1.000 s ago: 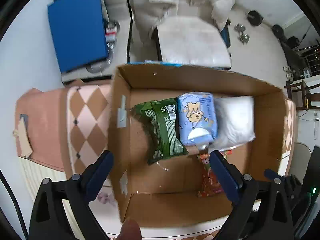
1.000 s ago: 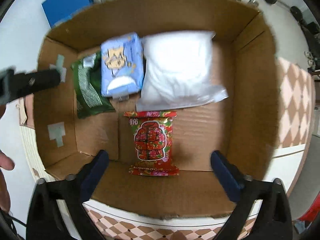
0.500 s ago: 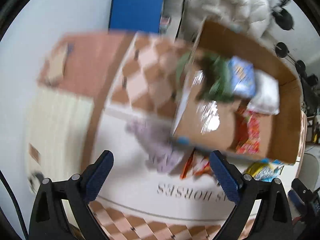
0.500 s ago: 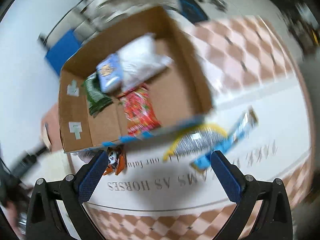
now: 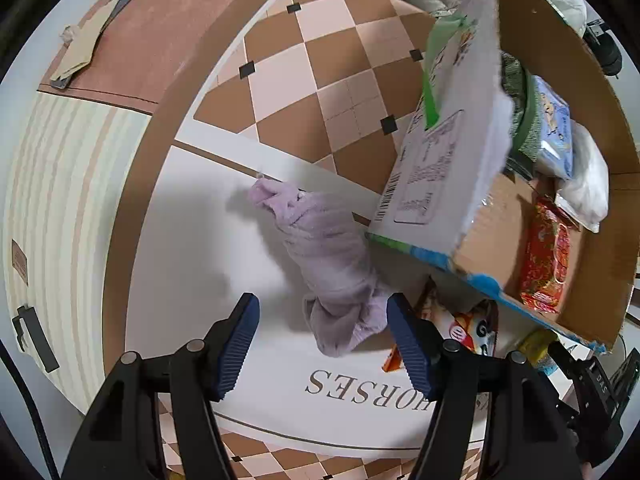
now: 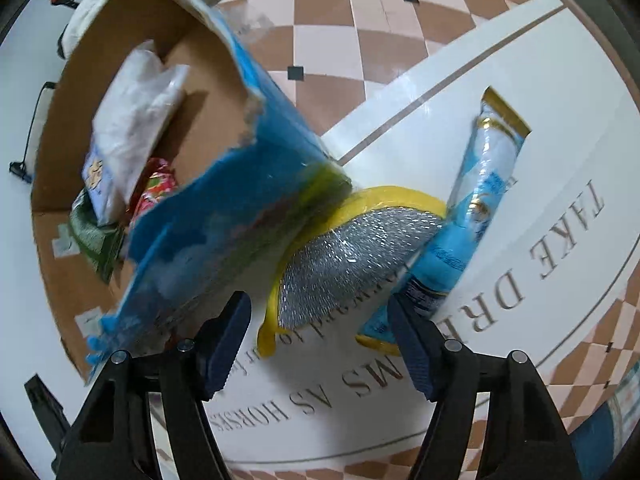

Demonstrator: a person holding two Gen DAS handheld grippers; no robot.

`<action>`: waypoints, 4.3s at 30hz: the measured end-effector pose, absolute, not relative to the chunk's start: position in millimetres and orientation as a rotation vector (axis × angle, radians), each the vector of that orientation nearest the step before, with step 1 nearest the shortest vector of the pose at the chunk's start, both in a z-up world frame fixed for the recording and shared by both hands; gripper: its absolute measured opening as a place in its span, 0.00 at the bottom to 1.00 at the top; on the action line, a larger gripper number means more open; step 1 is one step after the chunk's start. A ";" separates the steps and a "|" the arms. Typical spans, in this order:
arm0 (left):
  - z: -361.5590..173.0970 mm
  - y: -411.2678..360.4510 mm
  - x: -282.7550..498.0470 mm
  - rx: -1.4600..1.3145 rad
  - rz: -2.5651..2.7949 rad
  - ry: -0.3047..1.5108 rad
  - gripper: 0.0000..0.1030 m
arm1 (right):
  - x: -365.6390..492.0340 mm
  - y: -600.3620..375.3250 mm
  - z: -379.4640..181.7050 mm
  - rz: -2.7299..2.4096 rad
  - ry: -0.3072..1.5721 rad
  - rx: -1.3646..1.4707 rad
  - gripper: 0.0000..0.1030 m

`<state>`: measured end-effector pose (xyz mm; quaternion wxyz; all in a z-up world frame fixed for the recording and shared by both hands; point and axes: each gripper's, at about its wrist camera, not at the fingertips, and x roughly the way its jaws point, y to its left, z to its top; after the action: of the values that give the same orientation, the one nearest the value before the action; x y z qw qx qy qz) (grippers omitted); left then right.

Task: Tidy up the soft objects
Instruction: 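Grasp the lilac sock with the left tool while the right grasps the yellow sponge, then place the sock and sponge into the box and open both tools, then grasp the orange panda snack bag with the left tool while the right grasps the blue drink tube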

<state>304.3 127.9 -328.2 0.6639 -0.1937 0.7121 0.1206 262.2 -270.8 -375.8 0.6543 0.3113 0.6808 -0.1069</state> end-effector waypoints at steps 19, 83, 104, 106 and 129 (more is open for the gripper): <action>-356.5 107.3 230.8 -0.238 0.178 1.676 0.29 | 180.6 -257.7 -393.2 -0.011 1.802 0.245 0.26; -287.9 46.6 421.9 -0.228 -0.040 1.721 0.32 | 388.4 -102.6 -286.1 0.325 1.579 0.232 0.30; -240.3 50.2 394.4 -0.100 0.009 1.588 0.97 | 390.3 -95.5 -293.4 0.215 1.602 -0.055 0.98; -231.0 48.4 386.5 -0.071 0.019 1.548 0.98 | 386.1 -102.3 -283.0 0.183 1.573 -0.067 1.00; -88.6 38.2 255.0 -0.005 0.106 1.108 0.98 | 275.2 -160.8 -123.8 0.068 1.236 -0.023 1.00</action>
<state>255.0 38.2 -88.6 0.8491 -0.0025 0.5258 0.0505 275.2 -160.8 -123.8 0.8143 -0.0108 0.5794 0.0320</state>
